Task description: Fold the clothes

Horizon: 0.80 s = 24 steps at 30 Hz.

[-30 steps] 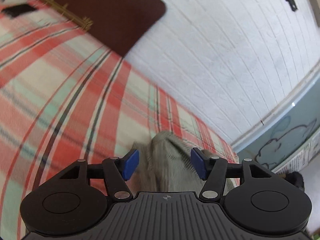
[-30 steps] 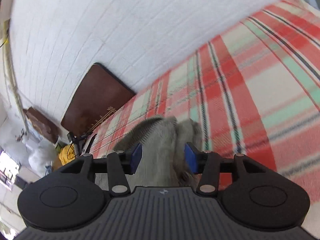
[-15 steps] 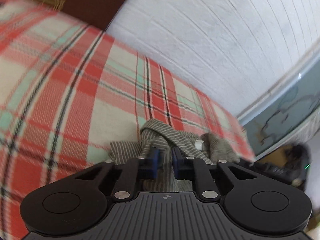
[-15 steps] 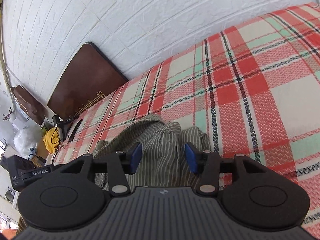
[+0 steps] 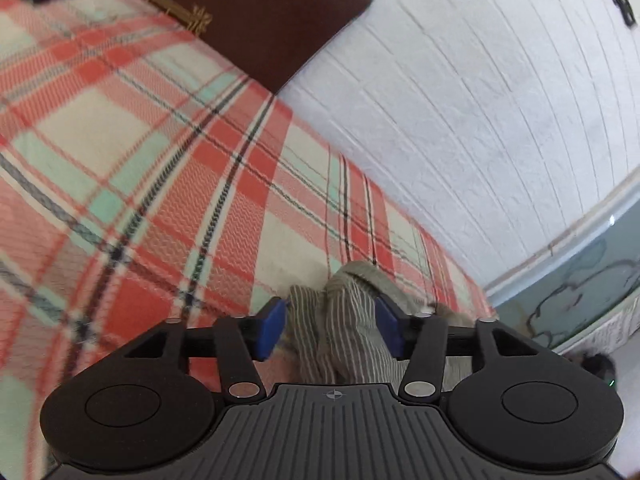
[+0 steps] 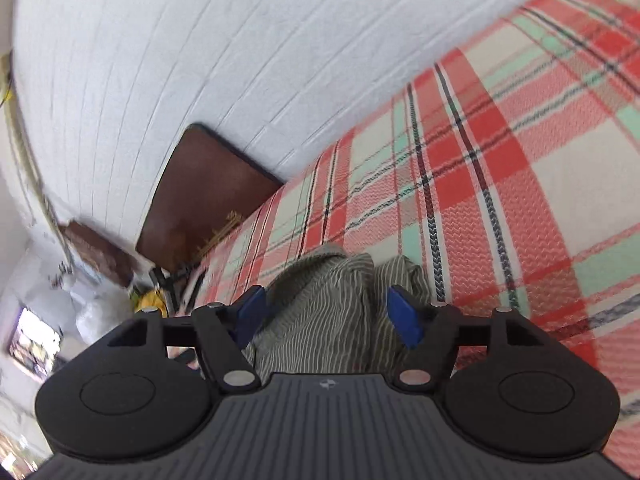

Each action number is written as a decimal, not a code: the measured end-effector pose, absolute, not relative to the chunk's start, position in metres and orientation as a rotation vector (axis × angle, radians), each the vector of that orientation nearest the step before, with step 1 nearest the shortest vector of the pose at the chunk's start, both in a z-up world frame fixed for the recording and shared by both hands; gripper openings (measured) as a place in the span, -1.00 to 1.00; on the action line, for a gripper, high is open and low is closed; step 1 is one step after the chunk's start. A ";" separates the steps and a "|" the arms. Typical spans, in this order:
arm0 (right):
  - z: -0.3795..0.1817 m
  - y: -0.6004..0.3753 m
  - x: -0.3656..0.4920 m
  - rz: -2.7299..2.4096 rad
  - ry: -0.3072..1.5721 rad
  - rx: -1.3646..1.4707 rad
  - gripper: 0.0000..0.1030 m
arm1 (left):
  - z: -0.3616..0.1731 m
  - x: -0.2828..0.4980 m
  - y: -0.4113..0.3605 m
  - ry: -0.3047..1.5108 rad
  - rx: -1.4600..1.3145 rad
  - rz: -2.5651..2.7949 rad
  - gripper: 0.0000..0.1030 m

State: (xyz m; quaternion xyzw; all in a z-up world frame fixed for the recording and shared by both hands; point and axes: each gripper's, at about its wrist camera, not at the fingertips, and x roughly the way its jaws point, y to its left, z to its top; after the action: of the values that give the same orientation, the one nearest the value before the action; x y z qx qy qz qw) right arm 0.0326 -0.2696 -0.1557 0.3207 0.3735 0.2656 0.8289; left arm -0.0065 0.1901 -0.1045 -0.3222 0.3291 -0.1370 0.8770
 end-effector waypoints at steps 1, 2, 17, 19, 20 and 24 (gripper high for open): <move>-0.151 -0.271 0.028 0.553 0.782 0.659 0.41 | -0.100 -0.014 0.188 0.690 -0.644 -0.288 0.35; -0.148 -0.271 0.023 0.531 0.771 0.630 0.39 | -0.097 -0.020 0.185 0.687 -0.620 -0.291 0.35; -0.150 -0.149 0.044 0.607 0.760 0.206 -0.17 | -0.082 -0.030 0.133 0.656 -0.534 -0.442 0.51; -0.164 -0.146 0.028 0.557 0.758 0.093 -0.20 | -0.083 -0.029 0.136 0.664 -0.563 -0.465 0.51; -0.167 -0.146 0.025 0.554 0.746 0.086 -0.20 | -0.083 -0.025 0.134 0.668 -0.573 -0.482 0.51; -0.160 -0.152 0.022 0.567 0.728 0.114 -0.15 | -0.070 -0.010 0.108 0.636 -0.499 -0.545 0.51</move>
State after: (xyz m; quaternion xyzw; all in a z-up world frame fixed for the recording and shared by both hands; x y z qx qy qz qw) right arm 0.0218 -0.1517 -0.1599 0.0550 0.3510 0.2734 0.8939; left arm -0.0099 0.1076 -0.0696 -0.2397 0.3054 -0.2620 0.8835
